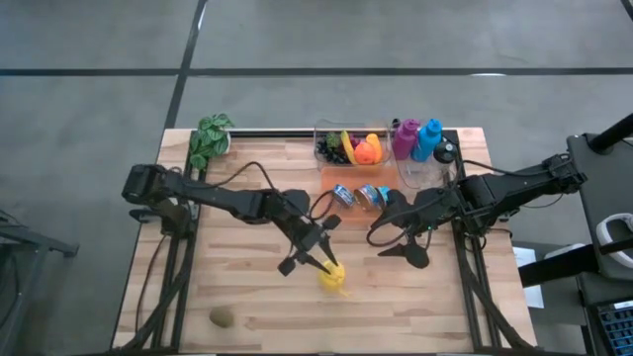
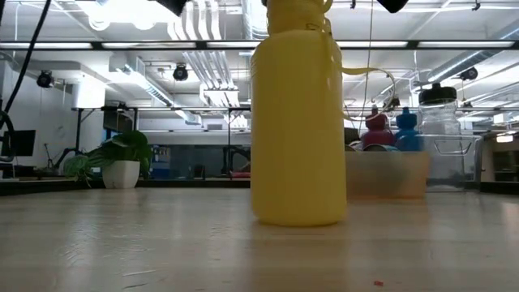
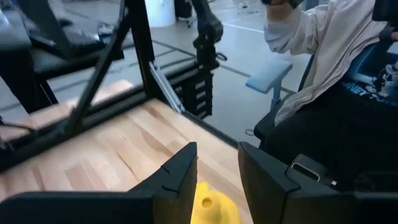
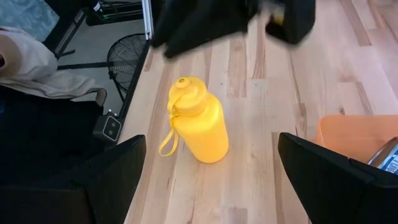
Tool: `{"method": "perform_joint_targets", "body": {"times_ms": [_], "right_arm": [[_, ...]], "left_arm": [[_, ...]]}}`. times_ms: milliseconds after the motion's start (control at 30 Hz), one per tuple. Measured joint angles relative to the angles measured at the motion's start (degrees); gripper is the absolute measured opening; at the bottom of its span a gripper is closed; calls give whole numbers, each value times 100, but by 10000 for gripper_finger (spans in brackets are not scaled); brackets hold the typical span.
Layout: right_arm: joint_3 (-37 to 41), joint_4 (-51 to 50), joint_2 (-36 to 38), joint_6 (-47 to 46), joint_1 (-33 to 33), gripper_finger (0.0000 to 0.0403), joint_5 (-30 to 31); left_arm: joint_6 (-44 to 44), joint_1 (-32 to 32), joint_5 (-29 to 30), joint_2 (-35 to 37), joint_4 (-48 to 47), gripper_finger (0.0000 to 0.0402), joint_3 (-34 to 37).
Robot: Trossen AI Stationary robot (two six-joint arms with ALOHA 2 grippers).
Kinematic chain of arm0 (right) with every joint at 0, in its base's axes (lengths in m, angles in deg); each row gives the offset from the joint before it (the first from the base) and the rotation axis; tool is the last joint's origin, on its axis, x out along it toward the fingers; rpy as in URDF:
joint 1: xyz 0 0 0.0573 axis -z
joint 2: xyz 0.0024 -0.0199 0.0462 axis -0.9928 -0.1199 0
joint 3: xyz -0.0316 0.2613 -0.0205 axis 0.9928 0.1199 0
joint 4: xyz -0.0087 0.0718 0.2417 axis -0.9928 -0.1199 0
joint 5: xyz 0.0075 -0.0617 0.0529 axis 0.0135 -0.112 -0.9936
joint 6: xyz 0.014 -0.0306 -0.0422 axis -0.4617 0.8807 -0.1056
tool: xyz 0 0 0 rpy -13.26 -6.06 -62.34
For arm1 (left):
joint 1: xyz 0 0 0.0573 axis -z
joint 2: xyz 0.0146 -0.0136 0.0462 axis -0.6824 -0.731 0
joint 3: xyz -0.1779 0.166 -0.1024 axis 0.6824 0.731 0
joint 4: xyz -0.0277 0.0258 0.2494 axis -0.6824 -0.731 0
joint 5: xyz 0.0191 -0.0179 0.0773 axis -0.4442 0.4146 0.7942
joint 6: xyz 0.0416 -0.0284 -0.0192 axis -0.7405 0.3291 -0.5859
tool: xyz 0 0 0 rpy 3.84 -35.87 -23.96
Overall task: Pick & Place Food Item
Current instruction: Put the yellow water bottle into the right transparent bin
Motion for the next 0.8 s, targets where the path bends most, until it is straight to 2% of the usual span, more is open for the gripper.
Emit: {"method": "perform_joint_targets", "body": {"times_ms": [167, 333, 467, 667, 800], "right_arm": [[0, 6, 0, 4, 0, 364, 1], [0, 84, -25, 16, 0, 364, 6], [22, 298, -113, 285, -2, 364, -75], [68, 521, -366, 818, -4, 364, -352], [68, 599, -572, 889, 0, 364, -345]], "left_arm": [[-239, 12, 225, 617, -758, 119, -4], [-220, 324, 1485, 1223, -1862, 108, -4], [-127, 777, 2345, 1660, -2412, 81, -4], [56, 1335, 2694, 2295, -2923, 27, 0], [361, 1516, 3323, 2555, -3167, 4, -2]]}}
